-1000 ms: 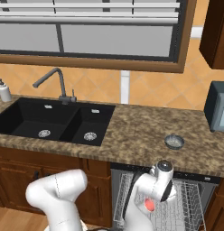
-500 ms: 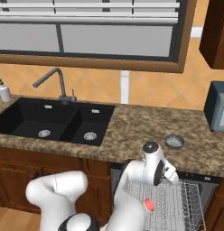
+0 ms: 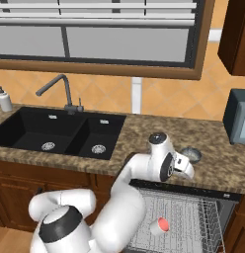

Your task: Pick up the cup and bowl from the counter, place them in the dishwasher, and close the dishwasher door.

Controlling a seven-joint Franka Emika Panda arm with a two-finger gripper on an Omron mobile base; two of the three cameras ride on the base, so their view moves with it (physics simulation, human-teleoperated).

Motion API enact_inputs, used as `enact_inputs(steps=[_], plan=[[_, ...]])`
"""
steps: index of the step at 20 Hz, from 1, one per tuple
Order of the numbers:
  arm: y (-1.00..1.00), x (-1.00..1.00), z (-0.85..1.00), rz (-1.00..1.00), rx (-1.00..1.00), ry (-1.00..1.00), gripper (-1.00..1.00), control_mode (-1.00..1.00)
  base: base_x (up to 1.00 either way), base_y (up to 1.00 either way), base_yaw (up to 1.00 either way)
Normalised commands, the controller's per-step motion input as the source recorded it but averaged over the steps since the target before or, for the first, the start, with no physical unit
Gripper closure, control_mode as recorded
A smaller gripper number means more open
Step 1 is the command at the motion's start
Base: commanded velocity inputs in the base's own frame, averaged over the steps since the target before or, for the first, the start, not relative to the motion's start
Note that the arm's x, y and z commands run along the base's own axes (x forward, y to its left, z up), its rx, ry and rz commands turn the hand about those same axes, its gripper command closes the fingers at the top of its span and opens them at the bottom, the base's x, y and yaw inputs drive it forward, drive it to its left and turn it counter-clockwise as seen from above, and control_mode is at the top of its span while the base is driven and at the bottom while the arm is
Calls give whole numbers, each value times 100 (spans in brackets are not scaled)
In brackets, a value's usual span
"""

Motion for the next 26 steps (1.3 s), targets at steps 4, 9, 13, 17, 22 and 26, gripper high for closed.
enact_inputs(steps=[4,9,13,17,22,26], plan=[[6,15,88,10,-28,18,-100,-100,0,0,0],[28,63,25,4,-12,16,-100,-100,0,0,0],[-8,32,0,4,21,0,-100,-100,0,0,0],[-39,48,0,4,27,11,-100,-100,0,0,0],[-1,61,0,5,13,3,-100,-100,0,0,0],[-5,20,0,0,0,0,-100,-100,0,0,0]])
